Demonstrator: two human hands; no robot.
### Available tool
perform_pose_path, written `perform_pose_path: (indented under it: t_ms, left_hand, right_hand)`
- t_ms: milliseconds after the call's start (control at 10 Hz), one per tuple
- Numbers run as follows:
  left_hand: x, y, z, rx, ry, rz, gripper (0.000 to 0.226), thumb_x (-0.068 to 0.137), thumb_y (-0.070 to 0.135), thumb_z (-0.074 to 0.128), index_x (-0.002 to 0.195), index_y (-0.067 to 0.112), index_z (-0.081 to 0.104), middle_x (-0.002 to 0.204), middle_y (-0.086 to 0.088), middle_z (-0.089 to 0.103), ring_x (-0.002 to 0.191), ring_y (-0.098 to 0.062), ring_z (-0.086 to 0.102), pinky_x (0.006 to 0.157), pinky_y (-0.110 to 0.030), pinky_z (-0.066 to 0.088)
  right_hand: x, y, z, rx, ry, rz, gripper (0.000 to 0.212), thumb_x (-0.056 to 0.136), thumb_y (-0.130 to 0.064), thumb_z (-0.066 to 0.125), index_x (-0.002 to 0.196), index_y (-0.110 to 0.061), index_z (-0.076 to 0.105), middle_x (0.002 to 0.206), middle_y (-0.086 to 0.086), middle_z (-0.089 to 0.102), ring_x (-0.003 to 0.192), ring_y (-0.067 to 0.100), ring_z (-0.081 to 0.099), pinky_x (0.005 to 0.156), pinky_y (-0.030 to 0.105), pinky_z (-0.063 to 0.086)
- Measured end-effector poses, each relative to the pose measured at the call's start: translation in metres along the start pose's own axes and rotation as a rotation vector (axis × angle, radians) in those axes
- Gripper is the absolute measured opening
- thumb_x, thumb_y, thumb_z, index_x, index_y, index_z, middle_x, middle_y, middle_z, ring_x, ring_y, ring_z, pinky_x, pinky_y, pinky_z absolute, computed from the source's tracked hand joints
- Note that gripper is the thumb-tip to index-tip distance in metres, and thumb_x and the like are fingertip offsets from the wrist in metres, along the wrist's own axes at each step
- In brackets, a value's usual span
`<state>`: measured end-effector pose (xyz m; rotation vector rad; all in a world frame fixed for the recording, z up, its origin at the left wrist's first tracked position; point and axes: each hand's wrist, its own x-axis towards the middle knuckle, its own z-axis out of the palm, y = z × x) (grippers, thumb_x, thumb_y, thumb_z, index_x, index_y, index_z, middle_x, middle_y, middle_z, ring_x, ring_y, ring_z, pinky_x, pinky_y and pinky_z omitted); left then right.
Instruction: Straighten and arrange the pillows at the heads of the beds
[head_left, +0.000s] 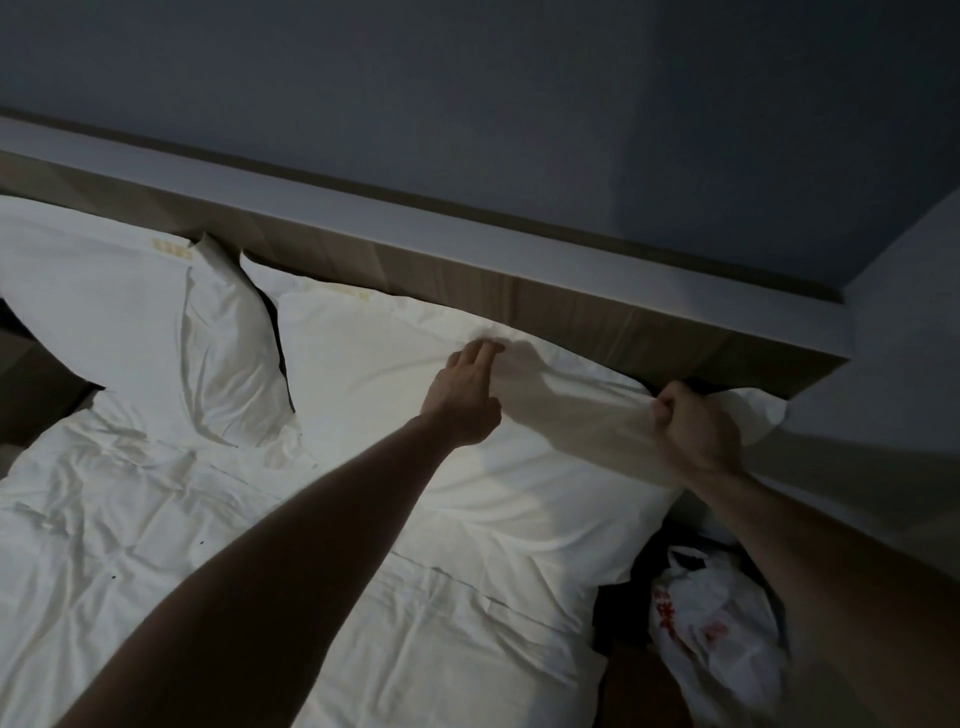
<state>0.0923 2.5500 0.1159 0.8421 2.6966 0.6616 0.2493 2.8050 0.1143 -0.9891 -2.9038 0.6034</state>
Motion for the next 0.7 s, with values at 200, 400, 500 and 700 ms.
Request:
perform_pose_path:
  t_ms: [200, 400, 500, 700]
  left_hand:
    - [-0.011, -0.006, 0.0, 0.096, -0.083, -0.036, 0.081, 0.082, 0.02, 0.072, 0.153, 0.023, 0.034, 0.165, -0.002, 0.028, 0.145, -0.033, 0.035, 0.114, -0.049, 0.042]
    - [-0.035, -0.022, 0.003, 0.172, -0.142, -0.11, 0.085, 0.081, 0.022, 0.071, 0.156, 0.023, 0.03, 0.168, -0.003, 0.02, 0.15, -0.034, 0.025, 0.119, -0.047, 0.035]
    - [-0.046, -0.023, 0.0, 0.17, -0.228, -0.134, 0.085, 0.082, 0.022, 0.068, 0.157, 0.024, 0.028, 0.169, -0.002, 0.016, 0.152, -0.035, 0.023, 0.119, -0.046, 0.036]
    - [-0.083, -0.013, -0.009, 0.144, -0.194, -0.159, 0.078, 0.086, 0.025, 0.068, 0.156, 0.025, 0.034, 0.17, -0.004, 0.018, 0.151, -0.035, 0.028, 0.117, -0.046, 0.038]
  right_hand:
    - [-0.012, 0.009, 0.007, 0.117, 0.161, 0.004, 0.009, 0.103, -0.015, 0.052, 0.103, -0.012, 0.06, 0.092, 0.013, 0.064, 0.089, 0.036, 0.061, 0.072, 0.038, 0.039]
    - [-0.024, -0.004, 0.016, 0.085, 0.088, -0.102, 0.041, 0.094, -0.023, 0.064, 0.133, -0.014, 0.058, 0.133, 0.016, 0.061, 0.119, 0.038, 0.058, 0.092, 0.046, 0.048]
    - [-0.046, -0.003, 0.037, -0.027, -0.031, -0.144, 0.058, 0.089, -0.041, 0.057, 0.138, -0.011, 0.06, 0.143, 0.018, 0.058, 0.13, 0.042, 0.053, 0.105, 0.052, 0.045]
    - [-0.074, -0.006, 0.047, -0.012, -0.06, -0.163, 0.064, 0.086, -0.025, 0.075, 0.146, -0.013, 0.054, 0.158, 0.012, 0.045, 0.148, 0.037, 0.037, 0.121, 0.054, 0.031]
